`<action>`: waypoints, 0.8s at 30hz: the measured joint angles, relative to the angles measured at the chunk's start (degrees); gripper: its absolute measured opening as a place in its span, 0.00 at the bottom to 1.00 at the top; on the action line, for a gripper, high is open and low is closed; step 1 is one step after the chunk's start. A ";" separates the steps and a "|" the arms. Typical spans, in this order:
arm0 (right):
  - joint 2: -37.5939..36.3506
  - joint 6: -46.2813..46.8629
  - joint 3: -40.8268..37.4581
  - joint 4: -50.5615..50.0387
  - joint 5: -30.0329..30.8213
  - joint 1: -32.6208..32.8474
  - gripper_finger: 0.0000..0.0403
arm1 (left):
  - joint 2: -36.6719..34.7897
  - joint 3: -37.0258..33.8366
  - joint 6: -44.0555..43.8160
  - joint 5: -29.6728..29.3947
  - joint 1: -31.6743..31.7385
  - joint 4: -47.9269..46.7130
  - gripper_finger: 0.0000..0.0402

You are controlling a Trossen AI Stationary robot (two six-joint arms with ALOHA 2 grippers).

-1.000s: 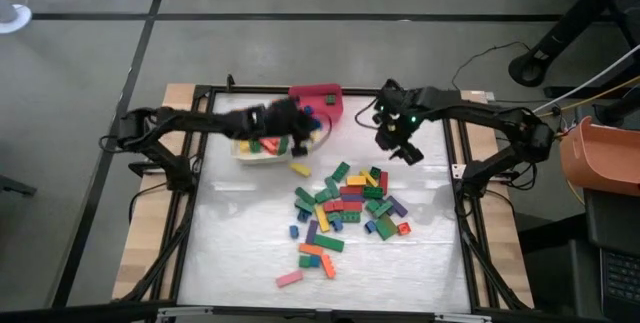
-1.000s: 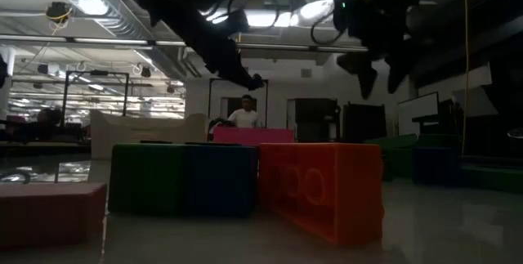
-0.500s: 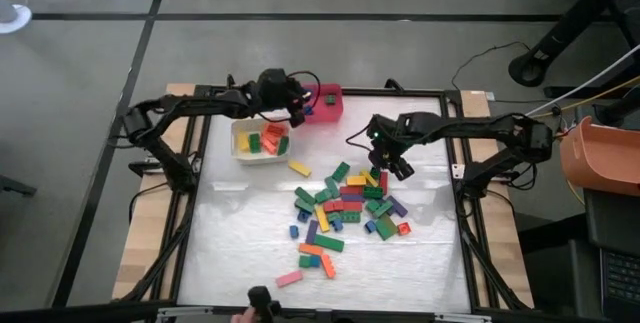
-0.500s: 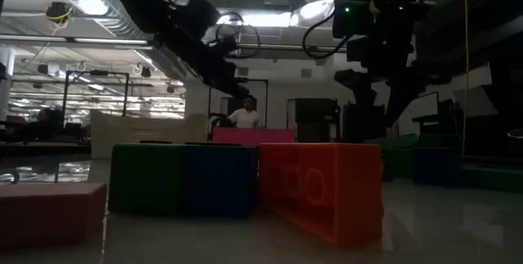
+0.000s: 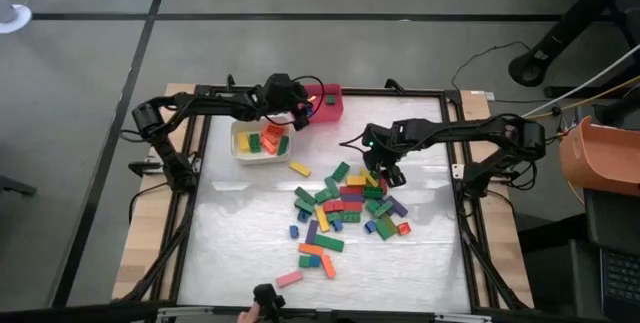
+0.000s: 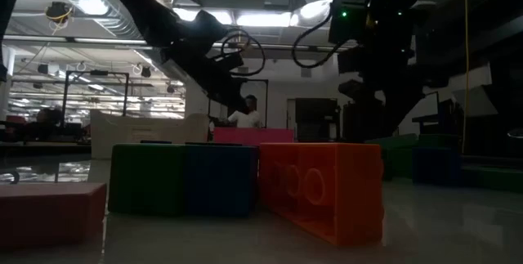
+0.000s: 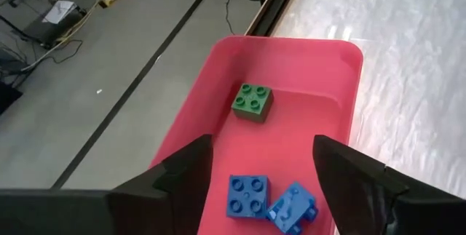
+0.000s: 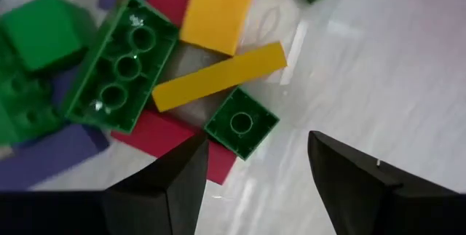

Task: Sort blocks by size
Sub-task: Put the small green game piece into the red bin

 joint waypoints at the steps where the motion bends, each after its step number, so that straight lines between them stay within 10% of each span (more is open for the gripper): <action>1: 0.35 1.58 0.00 0.28 -0.01 0.00 0.58 | 0.00 0.00 -0.02 0.01 0.00 -0.08 0.55; 24: 4.73 13.20 0.02 1.45 -0.98 -0.02 0.58 | 0.00 0.00 0.22 -0.01 -0.02 -5.74 0.54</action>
